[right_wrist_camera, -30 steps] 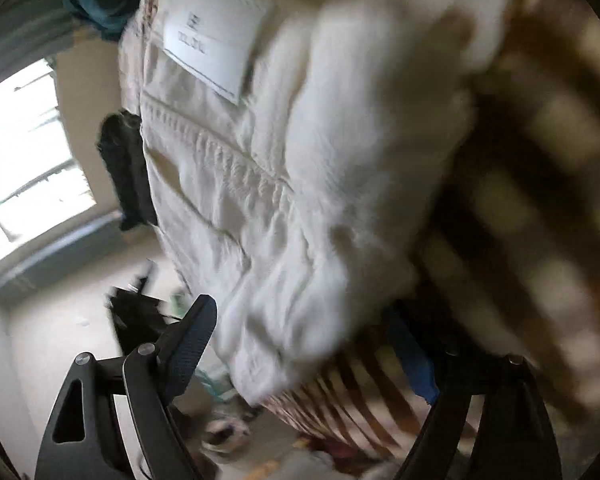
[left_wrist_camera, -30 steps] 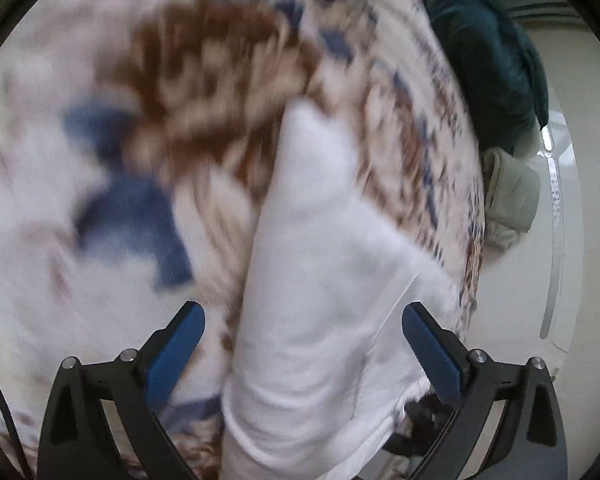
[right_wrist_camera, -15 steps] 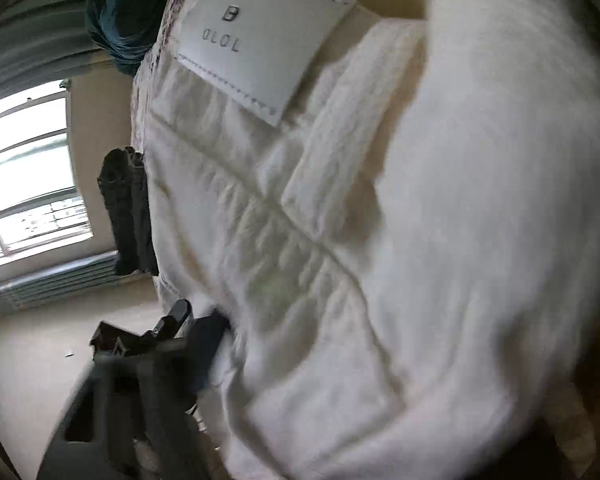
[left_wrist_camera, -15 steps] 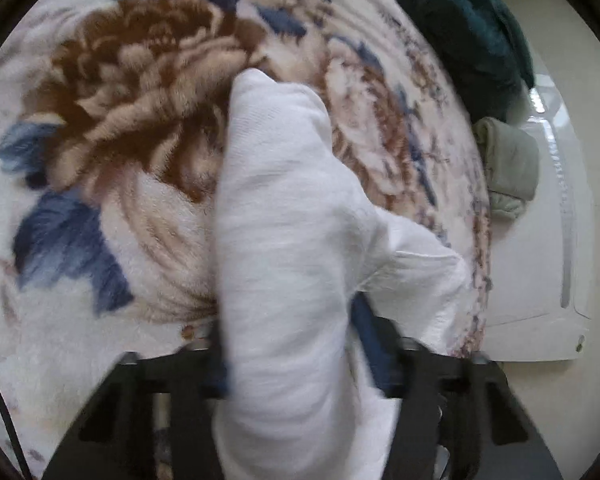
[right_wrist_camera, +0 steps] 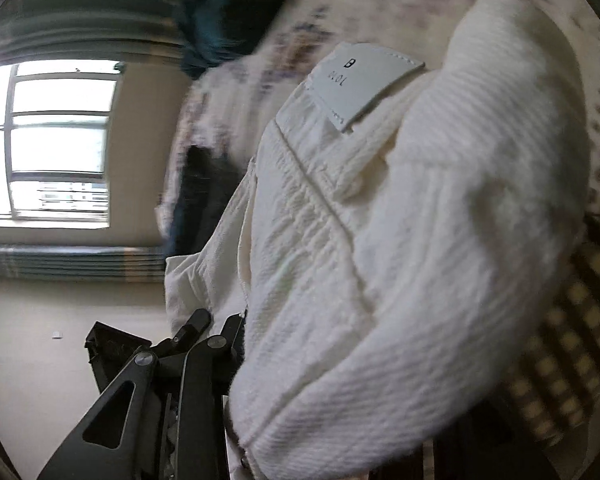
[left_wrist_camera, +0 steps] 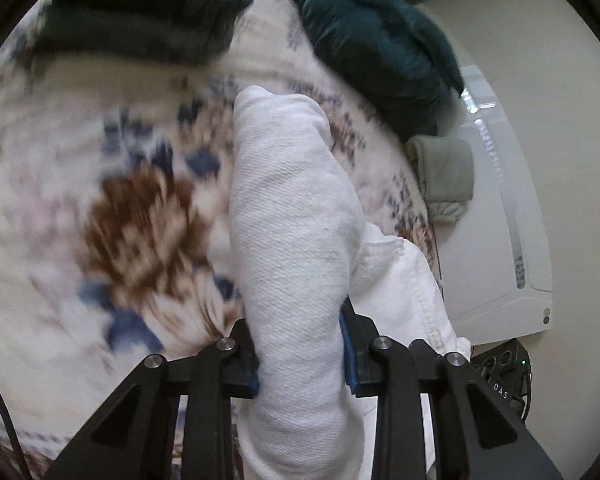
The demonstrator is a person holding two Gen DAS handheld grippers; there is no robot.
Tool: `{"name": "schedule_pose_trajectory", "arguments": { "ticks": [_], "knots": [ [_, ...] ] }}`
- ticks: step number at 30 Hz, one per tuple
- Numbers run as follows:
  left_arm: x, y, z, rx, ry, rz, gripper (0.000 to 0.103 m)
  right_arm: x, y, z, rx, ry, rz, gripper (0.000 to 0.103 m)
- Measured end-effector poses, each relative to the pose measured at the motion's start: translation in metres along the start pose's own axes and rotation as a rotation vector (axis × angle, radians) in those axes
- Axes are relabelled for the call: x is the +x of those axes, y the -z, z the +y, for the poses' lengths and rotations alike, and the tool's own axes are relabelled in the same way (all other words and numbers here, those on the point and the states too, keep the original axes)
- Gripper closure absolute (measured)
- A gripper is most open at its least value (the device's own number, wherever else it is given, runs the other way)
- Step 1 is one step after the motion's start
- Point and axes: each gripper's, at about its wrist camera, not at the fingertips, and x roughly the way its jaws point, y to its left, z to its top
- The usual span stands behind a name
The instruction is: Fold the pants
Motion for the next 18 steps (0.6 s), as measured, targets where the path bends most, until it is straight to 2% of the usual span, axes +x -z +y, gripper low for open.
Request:
{"name": "schedule_pose_trajectory", "arguments": {
  "ticks": [1,3,8,14,18],
  "knots": [
    [-0.013,-0.014,-0.003,0.007,-0.006,-0.016,0.076,-0.009,-0.010,0.011,-0.008,-0.012,-0.006,0.068],
    [-0.033,-0.041,-0.004,0.019,-0.011,-0.039,0.076,0.001,-0.017,0.043,-0.026,-0.046,-0.007,0.068],
    [-0.077,-0.134,0.002,0.031,-0.034,-0.106,0.076,0.048,-0.044,0.131,-0.071,-0.124,-0.015,0.068],
    [-0.101,-0.255,0.025,0.055,-0.063,-0.160,0.076,0.144,-0.098,0.239,-0.113,-0.212,-0.022,0.068],
    [-0.107,-0.329,0.057,0.051,-0.058,-0.191,0.076,0.208,-0.132,0.295,-0.144,-0.237,-0.027,0.068]
  ]
}}
